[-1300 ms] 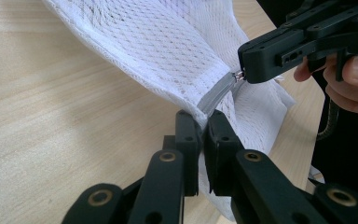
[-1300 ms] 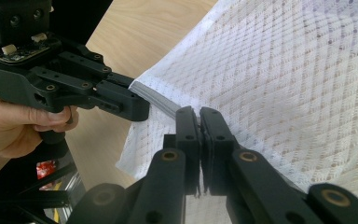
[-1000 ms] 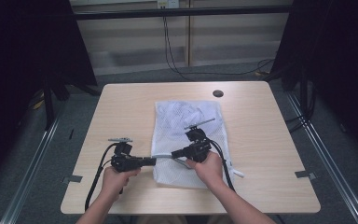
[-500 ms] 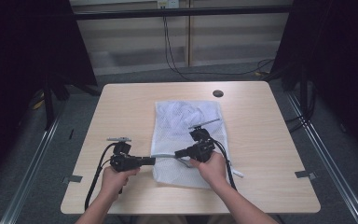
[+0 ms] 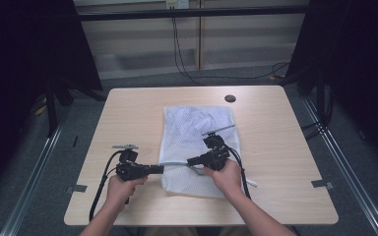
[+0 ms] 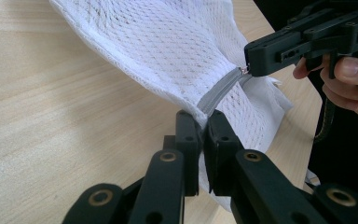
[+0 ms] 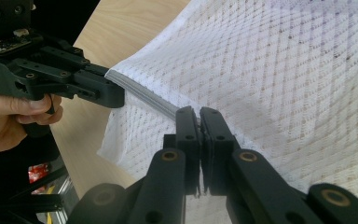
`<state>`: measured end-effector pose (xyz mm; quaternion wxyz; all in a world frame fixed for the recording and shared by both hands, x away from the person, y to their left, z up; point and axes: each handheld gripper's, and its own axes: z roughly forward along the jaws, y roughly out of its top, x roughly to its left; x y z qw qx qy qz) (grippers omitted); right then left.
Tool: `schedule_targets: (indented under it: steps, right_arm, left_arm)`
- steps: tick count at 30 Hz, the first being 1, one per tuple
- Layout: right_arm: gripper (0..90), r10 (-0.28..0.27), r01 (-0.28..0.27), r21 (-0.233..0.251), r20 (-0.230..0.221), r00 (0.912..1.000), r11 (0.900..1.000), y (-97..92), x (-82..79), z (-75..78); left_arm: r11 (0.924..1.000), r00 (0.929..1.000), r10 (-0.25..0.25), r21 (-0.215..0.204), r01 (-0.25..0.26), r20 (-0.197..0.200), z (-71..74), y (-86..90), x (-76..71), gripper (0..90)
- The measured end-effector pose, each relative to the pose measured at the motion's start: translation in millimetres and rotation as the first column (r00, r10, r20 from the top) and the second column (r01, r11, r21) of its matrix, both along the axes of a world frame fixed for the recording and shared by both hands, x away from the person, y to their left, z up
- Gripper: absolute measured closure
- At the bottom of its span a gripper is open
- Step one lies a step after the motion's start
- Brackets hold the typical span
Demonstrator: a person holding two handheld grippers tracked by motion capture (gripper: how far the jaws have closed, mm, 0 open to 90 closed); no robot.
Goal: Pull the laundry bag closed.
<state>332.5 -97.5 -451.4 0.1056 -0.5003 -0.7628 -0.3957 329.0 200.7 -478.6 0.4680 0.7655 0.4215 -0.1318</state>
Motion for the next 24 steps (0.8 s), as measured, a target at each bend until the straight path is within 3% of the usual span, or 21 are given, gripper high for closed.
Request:
schedule_targets:
  steps: [22, 24]
  right_arm:
    - [87.0, 0.010, -0.010, -0.013, 0.004, 0.9999, 0.9999, -1.2, -1.3, -0.1]
    - [87.0, 0.005, -0.004, -0.038, 0.014, 0.9999, 0.9993, -2.3, -1.5, 0.1]
  left_arm:
    - [1.0000, 1.0000, -0.003, 0.004, 0.003, -0.008, -0.5, -1.2, -0.5, 85.4]
    - [1.0000, 1.0000, 0.001, 0.002, -0.001, -0.009, -0.3, 0.9, 0.2, 85.4]
